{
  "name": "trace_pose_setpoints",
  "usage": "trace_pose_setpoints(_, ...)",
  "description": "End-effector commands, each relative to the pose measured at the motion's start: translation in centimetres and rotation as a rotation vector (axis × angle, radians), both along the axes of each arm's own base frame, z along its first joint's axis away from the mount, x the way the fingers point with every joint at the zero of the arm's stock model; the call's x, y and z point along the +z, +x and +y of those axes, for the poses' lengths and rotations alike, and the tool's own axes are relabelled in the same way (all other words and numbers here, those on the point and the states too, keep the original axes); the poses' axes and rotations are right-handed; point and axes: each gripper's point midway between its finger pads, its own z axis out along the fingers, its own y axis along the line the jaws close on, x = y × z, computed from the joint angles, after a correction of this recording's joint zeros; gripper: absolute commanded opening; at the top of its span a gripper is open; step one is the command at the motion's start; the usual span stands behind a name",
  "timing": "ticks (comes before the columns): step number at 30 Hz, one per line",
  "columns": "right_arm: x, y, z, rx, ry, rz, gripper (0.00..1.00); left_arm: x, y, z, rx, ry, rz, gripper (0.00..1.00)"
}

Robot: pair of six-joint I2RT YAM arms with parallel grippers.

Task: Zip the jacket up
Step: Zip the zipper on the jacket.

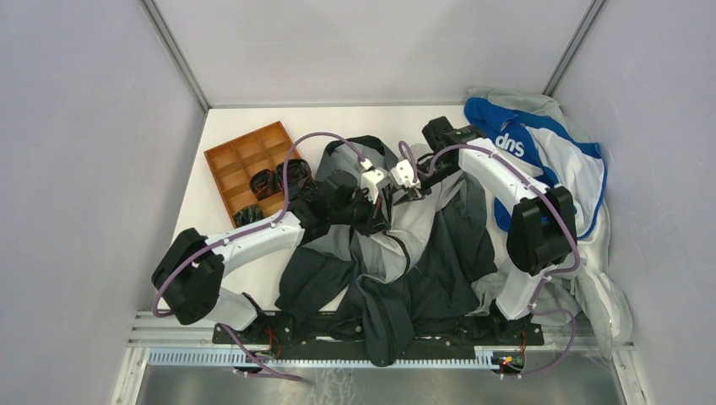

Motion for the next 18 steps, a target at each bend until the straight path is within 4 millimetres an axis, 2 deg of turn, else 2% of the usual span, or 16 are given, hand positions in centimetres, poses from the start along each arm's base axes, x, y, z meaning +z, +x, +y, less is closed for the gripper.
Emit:
trace_pose_setpoints(1, 1.2, -1.2, -0.2, -0.015, 0.012, -0.002, 0.37, 1.6, -0.7, -0.4, -0.065, -0.033, -0.063, 0.02)
trace_pose_setpoints(9, 1.4, -1.5, -0.2, -0.036, 0.020, 0.008, 0.28, 1.4, -0.8, -0.3, -0.060, -0.034, -0.056, 0.02)
trace_pose_setpoints(14, 1.1, -1.4, -0.1, -0.070, 0.028, 0.020, 0.28, 1.4, -0.9, -0.3, -0.062, -0.039, -0.054, 0.02)
trace_pose_setpoints(18, 1.0, -0.6, 0.1, -0.127, 0.046, 0.007, 0.28, 1.5, -1.0, -0.3, -0.063, -0.040, -0.052, 0.02)
